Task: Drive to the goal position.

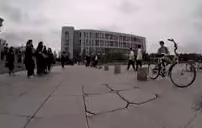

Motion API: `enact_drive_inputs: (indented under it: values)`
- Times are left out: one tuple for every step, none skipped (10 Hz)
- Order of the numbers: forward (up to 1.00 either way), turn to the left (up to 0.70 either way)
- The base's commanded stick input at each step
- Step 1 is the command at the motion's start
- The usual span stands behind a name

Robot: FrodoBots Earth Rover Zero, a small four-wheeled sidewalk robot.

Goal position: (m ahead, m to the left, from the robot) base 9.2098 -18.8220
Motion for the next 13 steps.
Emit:
enact_drive_inputs:
  values:
    - [0.7, 0.0]
    - [0.7, 0.0]
    - [0.7, 0.0]
    - [0.7, 0.0]
    - [0.7, 0.0]
    - [0.7, 0.0]
    - [0.7, 0.0]
    - [0.7, 0.0]
    - [0.7, 0.0]
    - [0.7, 0.0]
    - [0.7, 0.0]
    - [0.7, 0.0]
    - [0.7, 0.0]
